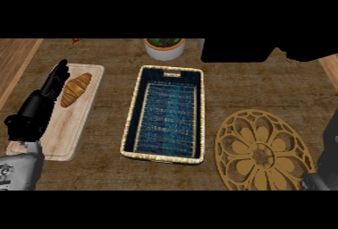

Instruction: Pick the tomato from the placemat and place it in the basket

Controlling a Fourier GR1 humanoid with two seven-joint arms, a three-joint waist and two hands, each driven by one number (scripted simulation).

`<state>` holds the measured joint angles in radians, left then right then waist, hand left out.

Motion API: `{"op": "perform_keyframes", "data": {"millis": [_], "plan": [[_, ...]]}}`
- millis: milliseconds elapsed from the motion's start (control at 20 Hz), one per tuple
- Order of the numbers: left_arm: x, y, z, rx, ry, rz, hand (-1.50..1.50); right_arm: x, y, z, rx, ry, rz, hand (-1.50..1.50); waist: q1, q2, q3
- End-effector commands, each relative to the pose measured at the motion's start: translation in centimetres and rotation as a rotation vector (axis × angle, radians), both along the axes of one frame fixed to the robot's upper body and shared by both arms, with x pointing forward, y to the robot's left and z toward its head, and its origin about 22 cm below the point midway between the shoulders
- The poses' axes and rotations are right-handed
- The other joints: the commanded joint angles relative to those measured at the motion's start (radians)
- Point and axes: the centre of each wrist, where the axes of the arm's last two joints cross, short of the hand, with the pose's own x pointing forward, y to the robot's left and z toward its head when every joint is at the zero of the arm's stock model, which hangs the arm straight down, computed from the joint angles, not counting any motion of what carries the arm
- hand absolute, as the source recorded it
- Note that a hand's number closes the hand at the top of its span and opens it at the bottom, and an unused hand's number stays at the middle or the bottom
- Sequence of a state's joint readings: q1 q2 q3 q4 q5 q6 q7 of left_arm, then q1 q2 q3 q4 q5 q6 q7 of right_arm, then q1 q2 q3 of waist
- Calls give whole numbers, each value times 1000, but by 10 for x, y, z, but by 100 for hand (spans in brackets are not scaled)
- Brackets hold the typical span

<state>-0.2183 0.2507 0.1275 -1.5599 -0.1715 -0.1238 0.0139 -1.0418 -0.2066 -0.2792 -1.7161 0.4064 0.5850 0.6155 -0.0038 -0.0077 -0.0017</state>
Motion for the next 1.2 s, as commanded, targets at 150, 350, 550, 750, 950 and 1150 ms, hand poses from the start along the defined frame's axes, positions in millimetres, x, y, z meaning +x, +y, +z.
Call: {"op": "perform_keyframes", "data": {"millis": [150, 350, 550, 750, 950, 1150], "plan": [[-6, -3, -3, -7, 0, -14, 0, -18, 80, 38, -44, 98, 30, 150, 10, 1, 0], [2, -12, -3, 1, 3, -23, 0, 4, 113, 39, -58, 179, 24, 150, 14, 7, 1], [1, -10, 4, 6, -5, -11, 0, 6, 140, 25, -144, 238, 50, 150, 12, 6, 1], [2, 2, 8, 11, 2, -17, 0, 8, 142, 15, -176, 328, 60, 150, 5, 4, 1], [1, -3, 7, 4, -10, -24, 0, 22, 160, 6, -356, 322, -47, 150, 12, 6, 0], [-6, -8, -6, 2, 9, -17, 0, 26, 155, -3, -512, 310, -75, 150, 4, 4, 1]]}}
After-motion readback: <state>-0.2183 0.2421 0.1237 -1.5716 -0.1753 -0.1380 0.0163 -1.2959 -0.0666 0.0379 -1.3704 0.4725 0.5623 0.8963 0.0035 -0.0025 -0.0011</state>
